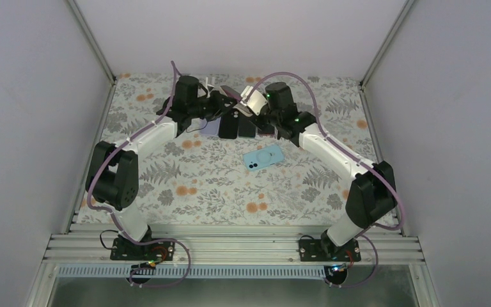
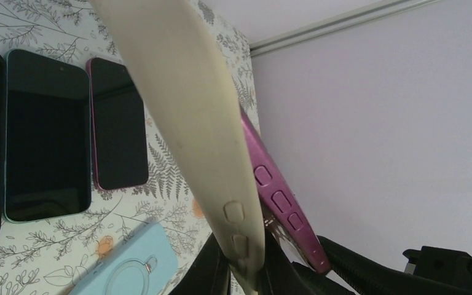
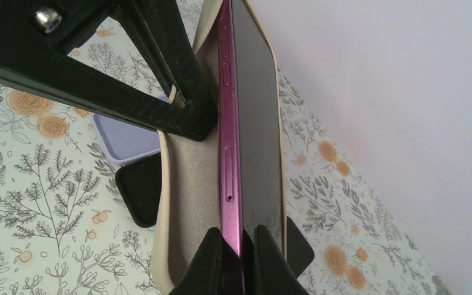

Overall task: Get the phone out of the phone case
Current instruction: Remove the phone case from the phone.

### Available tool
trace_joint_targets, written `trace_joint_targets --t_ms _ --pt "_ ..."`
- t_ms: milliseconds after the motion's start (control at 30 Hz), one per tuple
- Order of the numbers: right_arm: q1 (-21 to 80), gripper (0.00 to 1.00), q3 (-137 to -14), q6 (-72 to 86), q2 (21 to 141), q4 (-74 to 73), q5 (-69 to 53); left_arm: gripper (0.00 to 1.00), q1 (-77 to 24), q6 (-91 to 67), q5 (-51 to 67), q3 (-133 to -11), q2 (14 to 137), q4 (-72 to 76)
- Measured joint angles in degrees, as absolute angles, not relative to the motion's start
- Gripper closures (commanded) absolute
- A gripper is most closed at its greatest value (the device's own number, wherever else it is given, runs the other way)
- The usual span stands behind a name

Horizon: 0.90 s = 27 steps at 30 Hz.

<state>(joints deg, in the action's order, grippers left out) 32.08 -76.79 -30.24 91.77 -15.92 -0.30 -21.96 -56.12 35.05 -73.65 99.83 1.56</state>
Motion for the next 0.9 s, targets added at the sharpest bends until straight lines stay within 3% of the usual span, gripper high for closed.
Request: trace_joint_targets --t_ms 533,733,900 --pt "26.9 0.96 -79.0 -28.9 91.7 -17.7 -5.9 0.97 -23.4 -50.0 30.4 -75.7 99.8 -1.1" --pt "14.8 0.96 -81.7 -23.9 90.1 -13.3 5.0 0.98 -21.0 -44.9 27.5 -74.2 100.0 -10.6" --pt "14.0 0.96 -81.7 -22.2 88.5 -12.9 7.5 0.98 -21.3 -42.3 27.7 -74.2 100.0 -12.0"
